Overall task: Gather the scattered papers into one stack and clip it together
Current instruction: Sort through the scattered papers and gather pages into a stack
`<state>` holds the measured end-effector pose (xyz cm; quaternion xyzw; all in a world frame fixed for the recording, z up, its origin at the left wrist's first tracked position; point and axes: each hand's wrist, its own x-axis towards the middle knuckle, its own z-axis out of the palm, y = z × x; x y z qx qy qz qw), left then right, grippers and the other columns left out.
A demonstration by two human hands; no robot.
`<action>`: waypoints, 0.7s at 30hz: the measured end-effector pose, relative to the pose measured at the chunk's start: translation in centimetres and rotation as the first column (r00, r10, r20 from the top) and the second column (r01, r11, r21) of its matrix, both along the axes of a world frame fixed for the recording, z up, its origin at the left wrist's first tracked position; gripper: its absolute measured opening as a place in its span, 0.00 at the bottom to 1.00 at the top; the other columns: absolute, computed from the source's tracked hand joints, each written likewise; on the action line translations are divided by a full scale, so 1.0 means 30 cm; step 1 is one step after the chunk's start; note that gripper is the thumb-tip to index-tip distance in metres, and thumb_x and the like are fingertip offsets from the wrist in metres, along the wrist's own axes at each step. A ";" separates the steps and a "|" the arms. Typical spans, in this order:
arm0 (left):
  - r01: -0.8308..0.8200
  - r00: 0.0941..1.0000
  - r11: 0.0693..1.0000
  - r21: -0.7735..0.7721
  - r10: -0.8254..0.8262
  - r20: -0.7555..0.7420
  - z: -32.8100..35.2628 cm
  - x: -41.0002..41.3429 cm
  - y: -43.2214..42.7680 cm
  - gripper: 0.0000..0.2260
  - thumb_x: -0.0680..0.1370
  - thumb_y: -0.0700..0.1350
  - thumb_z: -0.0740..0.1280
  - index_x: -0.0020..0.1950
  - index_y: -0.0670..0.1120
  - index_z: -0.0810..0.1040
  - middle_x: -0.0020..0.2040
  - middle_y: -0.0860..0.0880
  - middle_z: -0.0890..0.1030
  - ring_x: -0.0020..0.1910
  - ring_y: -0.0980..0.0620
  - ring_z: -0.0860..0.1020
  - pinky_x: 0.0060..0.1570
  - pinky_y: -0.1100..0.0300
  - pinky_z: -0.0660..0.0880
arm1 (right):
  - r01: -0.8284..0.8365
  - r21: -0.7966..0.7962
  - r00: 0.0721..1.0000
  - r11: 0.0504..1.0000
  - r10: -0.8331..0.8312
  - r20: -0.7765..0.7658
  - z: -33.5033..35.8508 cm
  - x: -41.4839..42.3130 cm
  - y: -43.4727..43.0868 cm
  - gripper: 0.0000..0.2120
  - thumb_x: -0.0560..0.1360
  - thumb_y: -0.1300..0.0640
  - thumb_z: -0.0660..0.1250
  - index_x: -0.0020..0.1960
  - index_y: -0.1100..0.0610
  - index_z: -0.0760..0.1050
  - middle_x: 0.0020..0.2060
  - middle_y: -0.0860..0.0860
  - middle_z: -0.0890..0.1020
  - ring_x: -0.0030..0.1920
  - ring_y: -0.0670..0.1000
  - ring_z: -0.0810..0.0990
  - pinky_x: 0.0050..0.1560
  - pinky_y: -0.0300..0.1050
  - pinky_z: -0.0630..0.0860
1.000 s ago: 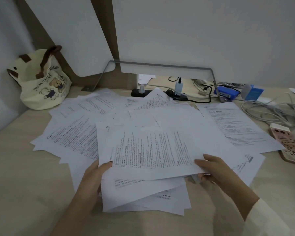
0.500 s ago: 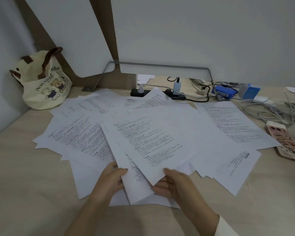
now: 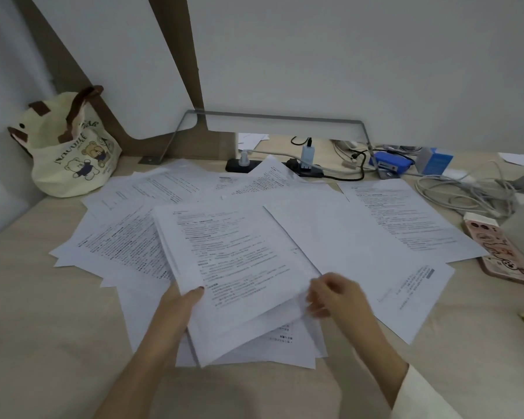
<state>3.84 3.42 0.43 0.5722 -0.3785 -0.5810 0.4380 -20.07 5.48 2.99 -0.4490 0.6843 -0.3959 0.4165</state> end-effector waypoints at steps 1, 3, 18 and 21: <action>-0.017 1.000 1.000 -0.002 0.017 -0.003 0.003 0.017 0.002 0.17 0.79 0.41 0.62 0.68 0.47 0.71 0.60 0.46 0.79 0.58 0.45 0.77 0.57 0.50 0.74 | 0.028 -0.096 0.968 0.995 -0.051 -0.247 -0.013 -0.040 -0.015 0.06 0.76 0.59 0.63 0.45 0.60 0.77 0.40 0.53 0.82 0.40 0.51 0.81 0.41 0.42 0.75; -0.038 0.999 0.999 0.001 0.038 -0.016 0.000 0.052 0.008 0.16 0.79 0.39 0.62 0.66 0.46 0.72 0.58 0.46 0.80 0.56 0.45 0.78 0.51 0.52 0.75 | -0.073 -0.070 0.806 0.995 0.017 -0.592 -0.050 -0.094 -0.037 0.14 0.76 0.54 0.64 0.59 0.57 0.72 0.56 0.52 0.76 0.56 0.53 0.76 0.50 0.42 0.71; -0.071 0.989 0.997 -0.005 0.071 0.134 -0.100 0.079 -0.021 0.18 0.77 0.35 0.61 0.67 0.45 0.70 0.59 0.45 0.79 0.58 0.44 0.77 0.58 0.48 0.72 | -0.259 -0.035 0.422 0.965 0.081 -0.903 -0.011 -0.126 -0.089 0.12 0.76 0.66 0.56 0.55 0.57 0.74 0.35 0.48 0.72 0.33 0.51 0.70 0.27 0.36 0.56; -0.078 0.989 0.997 -0.009 0.079 0.126 -0.102 0.077 -0.028 0.19 0.77 0.33 0.60 0.68 0.43 0.69 0.59 0.44 0.77 0.58 0.42 0.75 0.57 0.50 0.71 | -0.395 -0.243 0.615 0.886 0.059 -0.786 0.095 -0.082 -0.081 0.11 0.79 0.62 0.57 0.55 0.55 0.77 0.28 0.44 0.72 0.28 0.47 0.70 0.28 0.37 0.63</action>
